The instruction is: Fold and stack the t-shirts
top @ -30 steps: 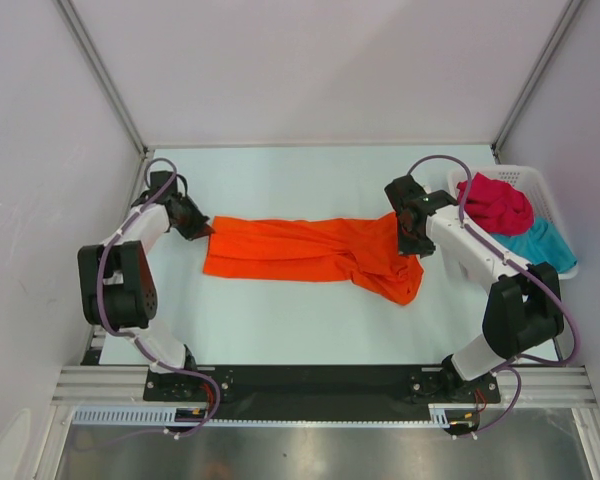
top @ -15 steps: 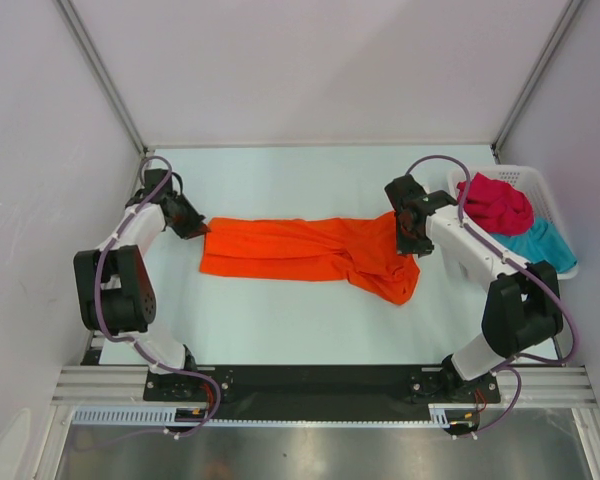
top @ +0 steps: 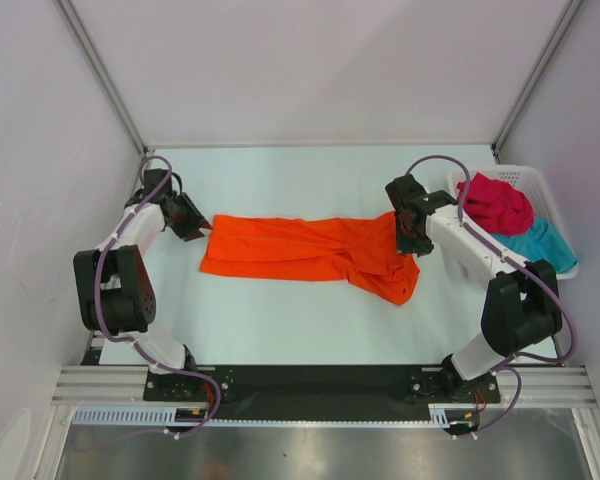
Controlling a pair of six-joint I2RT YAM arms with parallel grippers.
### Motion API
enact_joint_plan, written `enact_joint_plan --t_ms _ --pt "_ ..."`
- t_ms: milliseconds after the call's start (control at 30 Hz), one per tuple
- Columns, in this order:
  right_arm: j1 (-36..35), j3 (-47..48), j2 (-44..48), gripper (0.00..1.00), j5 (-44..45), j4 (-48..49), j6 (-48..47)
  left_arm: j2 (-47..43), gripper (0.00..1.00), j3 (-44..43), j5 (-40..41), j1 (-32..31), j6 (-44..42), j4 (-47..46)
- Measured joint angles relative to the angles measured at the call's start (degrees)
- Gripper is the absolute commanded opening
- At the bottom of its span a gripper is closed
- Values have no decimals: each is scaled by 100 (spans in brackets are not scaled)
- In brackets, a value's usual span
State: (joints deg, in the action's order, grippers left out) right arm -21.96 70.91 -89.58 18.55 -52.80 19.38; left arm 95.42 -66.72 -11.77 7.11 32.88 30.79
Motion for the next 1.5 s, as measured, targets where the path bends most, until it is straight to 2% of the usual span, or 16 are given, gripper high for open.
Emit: enact_joint_plan --t_ms 367,733,833,867,900,1300,1500 --pt "11 -44 0 38 -44 9 -2 7 39 188 0 4 -39 -160" --pt "11 -168 0 38 -66 44 0 70 32 758 109 4 -35 -278" --pt "11 -170 0 38 -83 48 0 79 26 789 109 4 -33 -328" --pt "11 -170 0 38 -85 48 0 83 10 789 109 4 -24 -334" --pt "11 -170 0 38 -85 50 0 92 1 789 109 4 -28 -339" --pt "13 -170 0 38 -98 76 -9 28 0 791 267 33 7 -299" --pt "24 -170 0 38 -107 87 -22 -293 0 791 260 352 -4 -192"
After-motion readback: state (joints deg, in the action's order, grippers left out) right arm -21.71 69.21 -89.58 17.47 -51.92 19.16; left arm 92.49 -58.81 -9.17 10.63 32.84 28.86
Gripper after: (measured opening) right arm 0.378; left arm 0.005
